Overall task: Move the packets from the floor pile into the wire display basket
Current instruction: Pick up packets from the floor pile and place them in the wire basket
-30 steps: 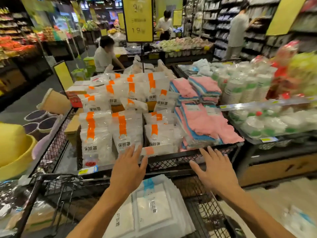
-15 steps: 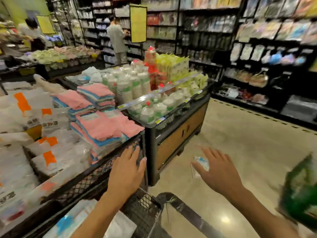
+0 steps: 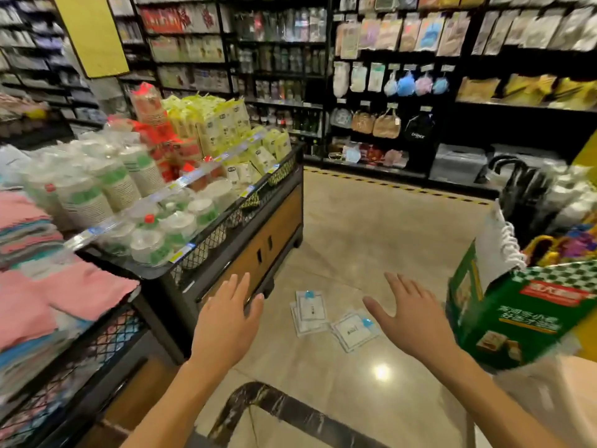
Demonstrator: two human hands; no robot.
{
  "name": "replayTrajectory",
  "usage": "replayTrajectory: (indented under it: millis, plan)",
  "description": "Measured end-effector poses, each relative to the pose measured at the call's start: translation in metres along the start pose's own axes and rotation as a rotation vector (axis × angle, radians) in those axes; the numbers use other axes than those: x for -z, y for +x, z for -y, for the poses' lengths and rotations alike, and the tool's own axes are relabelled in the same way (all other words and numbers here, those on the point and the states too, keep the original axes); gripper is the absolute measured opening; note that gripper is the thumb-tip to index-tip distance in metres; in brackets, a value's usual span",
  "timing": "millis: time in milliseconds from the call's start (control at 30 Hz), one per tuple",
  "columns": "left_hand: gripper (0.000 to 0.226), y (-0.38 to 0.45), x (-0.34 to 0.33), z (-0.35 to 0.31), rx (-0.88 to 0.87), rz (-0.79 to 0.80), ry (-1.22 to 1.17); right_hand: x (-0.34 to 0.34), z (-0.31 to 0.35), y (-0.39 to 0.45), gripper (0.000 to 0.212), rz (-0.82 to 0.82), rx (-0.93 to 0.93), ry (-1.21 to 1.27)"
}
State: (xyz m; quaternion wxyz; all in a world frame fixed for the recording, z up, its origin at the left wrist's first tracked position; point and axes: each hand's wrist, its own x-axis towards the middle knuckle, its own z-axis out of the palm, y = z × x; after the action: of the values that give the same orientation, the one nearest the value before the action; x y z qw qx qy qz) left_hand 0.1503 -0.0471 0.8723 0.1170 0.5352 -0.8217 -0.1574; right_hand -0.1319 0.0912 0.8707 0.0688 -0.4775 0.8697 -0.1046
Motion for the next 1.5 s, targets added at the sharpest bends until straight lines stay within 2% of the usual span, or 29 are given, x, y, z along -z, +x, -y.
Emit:
replayTrajectory:
  millis: [367, 700, 967, 1300, 1500]
  plan:
    - [0.064, 0.136, -0.080, -0.062, -0.117, 0.120, 0.066, -0.019, -0.087, 0.094, 0.085, 0.014, -0.237, 0.014]
    - [0.064, 0.319, -0.134, -0.111, -0.382, 0.138, 0.160, -0.023, -0.119, 0.199, 0.089, -0.010, -0.473, -0.019]
    - [0.065, 0.426, -0.192, -0.141, -0.408, 0.259, 0.156, -0.050, -0.158, 0.286, 0.091, 0.046, -0.576, -0.023]
    - [0.066, 0.529, -0.315, -0.165, -0.311, 0.334, 0.270, -0.141, -0.239, 0.426, 0.094, 0.158, -0.568, 0.039]
    - [0.077, 0.578, -0.429, -0.147, -0.273, 0.420, 0.275, -0.241, -0.280, 0.485, 0.103, 0.243, -0.593, 0.042]
